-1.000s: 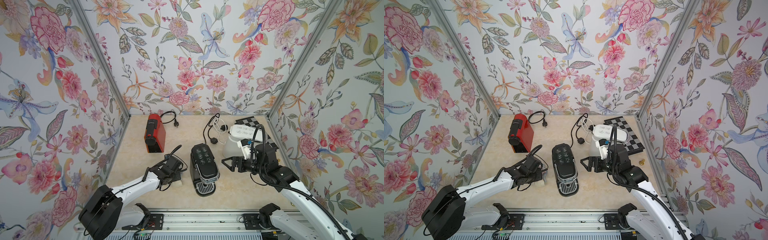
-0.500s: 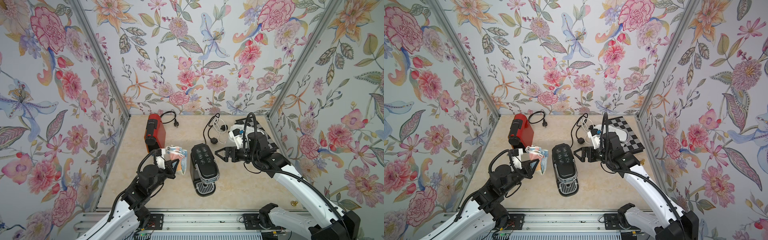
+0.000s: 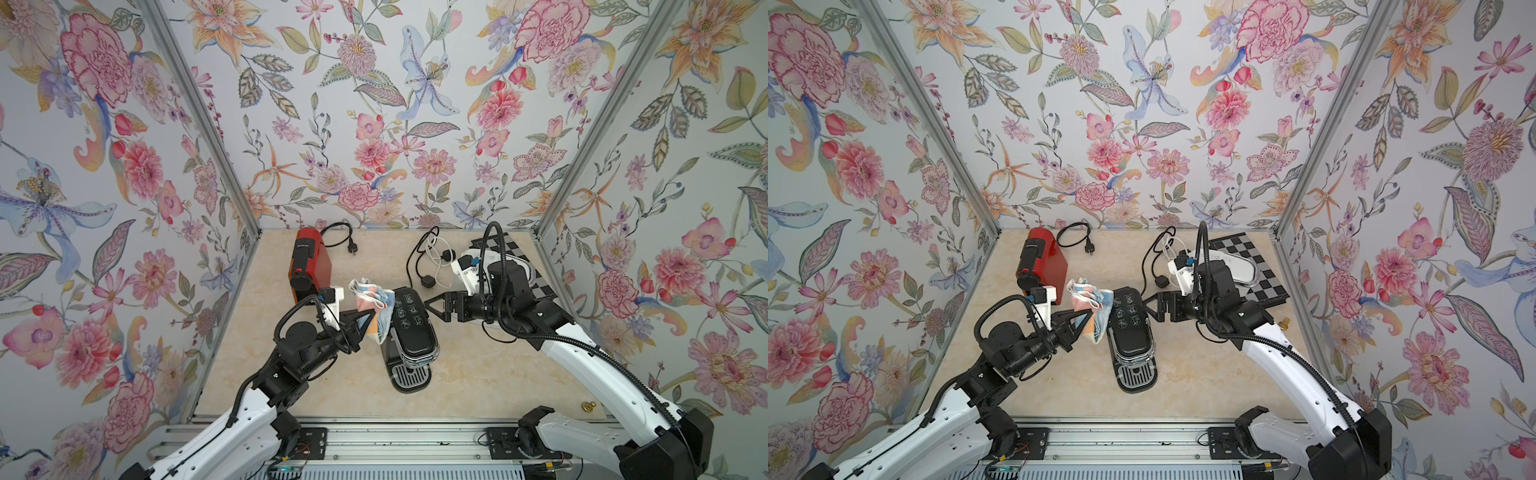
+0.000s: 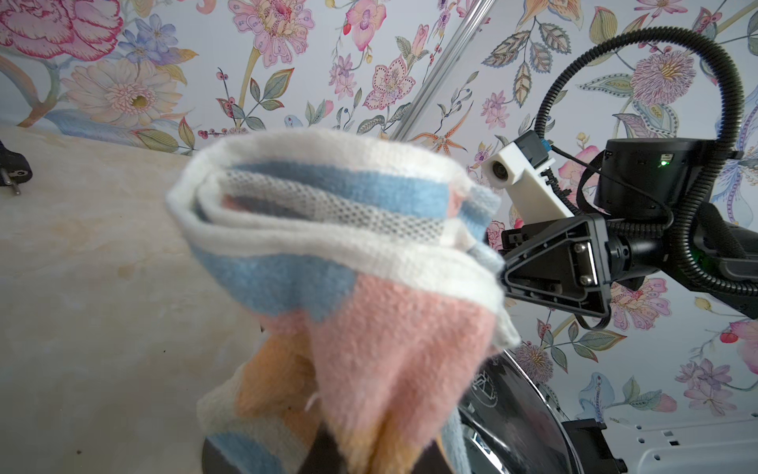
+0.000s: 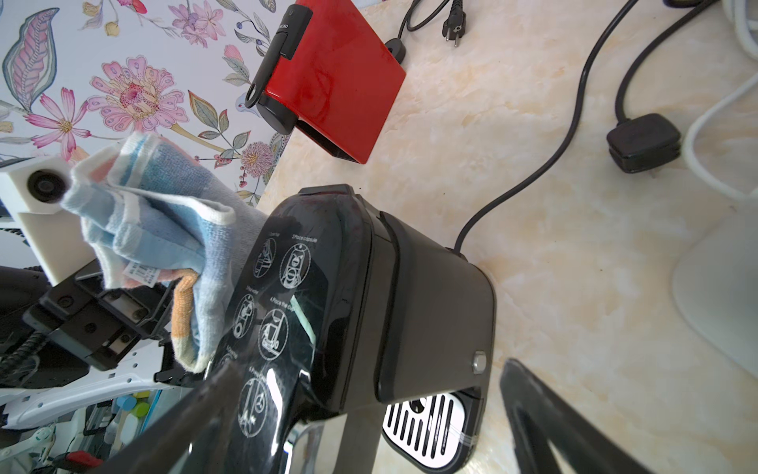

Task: Wipe the surface of a coffee machine
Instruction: Pick up the cleaning item at the center of the board, then wipe the dirt from the surface of the coffee machine.

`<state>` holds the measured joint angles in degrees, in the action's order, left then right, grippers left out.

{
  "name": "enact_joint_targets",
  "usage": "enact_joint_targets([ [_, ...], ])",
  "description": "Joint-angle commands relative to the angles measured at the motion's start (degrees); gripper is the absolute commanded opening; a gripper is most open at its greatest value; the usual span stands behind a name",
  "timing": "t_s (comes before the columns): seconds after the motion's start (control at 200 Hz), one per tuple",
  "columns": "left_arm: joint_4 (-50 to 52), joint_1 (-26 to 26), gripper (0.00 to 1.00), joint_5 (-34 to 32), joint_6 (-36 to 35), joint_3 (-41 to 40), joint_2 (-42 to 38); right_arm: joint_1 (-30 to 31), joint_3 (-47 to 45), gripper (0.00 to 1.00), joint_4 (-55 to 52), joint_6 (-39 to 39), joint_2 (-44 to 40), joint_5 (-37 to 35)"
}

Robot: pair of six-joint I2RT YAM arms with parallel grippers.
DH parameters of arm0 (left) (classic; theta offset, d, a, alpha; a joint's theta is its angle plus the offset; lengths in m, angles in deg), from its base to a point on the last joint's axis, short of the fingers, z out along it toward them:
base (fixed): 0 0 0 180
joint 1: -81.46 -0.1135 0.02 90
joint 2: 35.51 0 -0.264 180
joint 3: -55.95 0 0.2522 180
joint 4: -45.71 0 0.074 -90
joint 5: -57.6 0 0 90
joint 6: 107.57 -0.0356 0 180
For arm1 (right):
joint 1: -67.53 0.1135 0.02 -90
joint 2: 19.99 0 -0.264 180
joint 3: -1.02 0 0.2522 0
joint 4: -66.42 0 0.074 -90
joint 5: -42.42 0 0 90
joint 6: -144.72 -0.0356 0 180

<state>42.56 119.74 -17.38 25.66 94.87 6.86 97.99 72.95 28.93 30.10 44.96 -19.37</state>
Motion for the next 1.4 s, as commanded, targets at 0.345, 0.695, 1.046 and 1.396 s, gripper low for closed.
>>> enact_joint_targets([
  [0.345,-22.67,0.01,0.0,4.17,4.95,-6.31,10.78,6.37,-0.31,1.0,1.91,-0.07,2.9,-4.94],
  [0.695,-16.7,14.79,0.0,-8.06,7.99,-10.13,4.69,8.02,-1.85,1.0,3.85,-0.7,3.92,-5.53],
  [1.046,-10.73,21.81,0.0,-18.15,9.71,-12.58,-3.44,8.04,-2.78,1.0,4.75,-0.85,4.49,-4.87],
  [1.396,-16.1,16.18,0.0,-20.64,8.99,-10.78,3.4,8.3,-3.92,1.0,5.23,-1.12,4.01,-3.6],
])
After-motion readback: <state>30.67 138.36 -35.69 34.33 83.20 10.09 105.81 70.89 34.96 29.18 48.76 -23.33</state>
